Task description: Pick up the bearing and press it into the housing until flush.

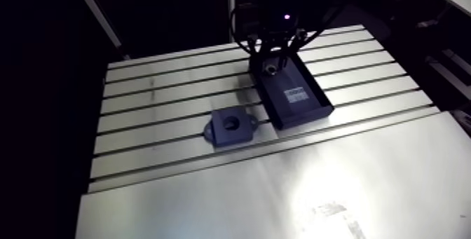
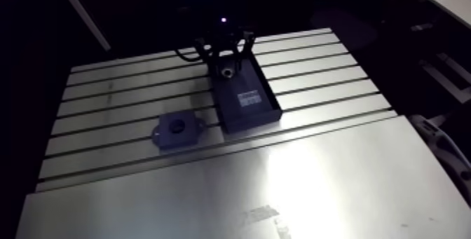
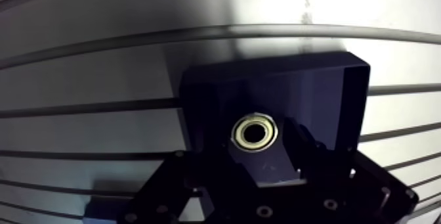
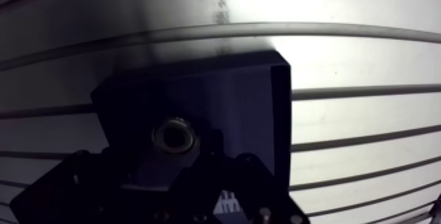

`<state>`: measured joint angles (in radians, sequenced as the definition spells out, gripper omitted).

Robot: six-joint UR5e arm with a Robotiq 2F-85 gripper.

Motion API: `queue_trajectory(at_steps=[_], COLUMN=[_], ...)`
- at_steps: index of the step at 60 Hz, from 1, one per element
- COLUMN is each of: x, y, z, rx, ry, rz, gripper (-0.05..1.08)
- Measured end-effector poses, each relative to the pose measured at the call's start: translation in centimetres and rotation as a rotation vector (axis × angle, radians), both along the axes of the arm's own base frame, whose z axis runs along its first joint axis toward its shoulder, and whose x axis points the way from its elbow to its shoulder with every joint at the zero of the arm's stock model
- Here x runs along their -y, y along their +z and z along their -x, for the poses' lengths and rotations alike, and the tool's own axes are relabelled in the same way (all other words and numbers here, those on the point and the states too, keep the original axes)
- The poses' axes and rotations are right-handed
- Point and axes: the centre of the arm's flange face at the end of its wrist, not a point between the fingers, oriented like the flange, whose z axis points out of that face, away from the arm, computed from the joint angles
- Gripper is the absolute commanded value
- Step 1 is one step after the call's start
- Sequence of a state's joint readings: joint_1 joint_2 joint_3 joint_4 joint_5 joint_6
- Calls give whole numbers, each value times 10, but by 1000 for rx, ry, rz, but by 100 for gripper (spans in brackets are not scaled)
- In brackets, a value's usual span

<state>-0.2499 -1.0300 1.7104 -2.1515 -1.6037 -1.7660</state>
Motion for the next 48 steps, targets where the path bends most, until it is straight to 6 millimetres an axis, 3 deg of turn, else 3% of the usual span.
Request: queue_trajectory(at_steps=[48], x=[0], y=[0], z=[0], rx=[1], ry=[1], rz=[0], gripper=[46])
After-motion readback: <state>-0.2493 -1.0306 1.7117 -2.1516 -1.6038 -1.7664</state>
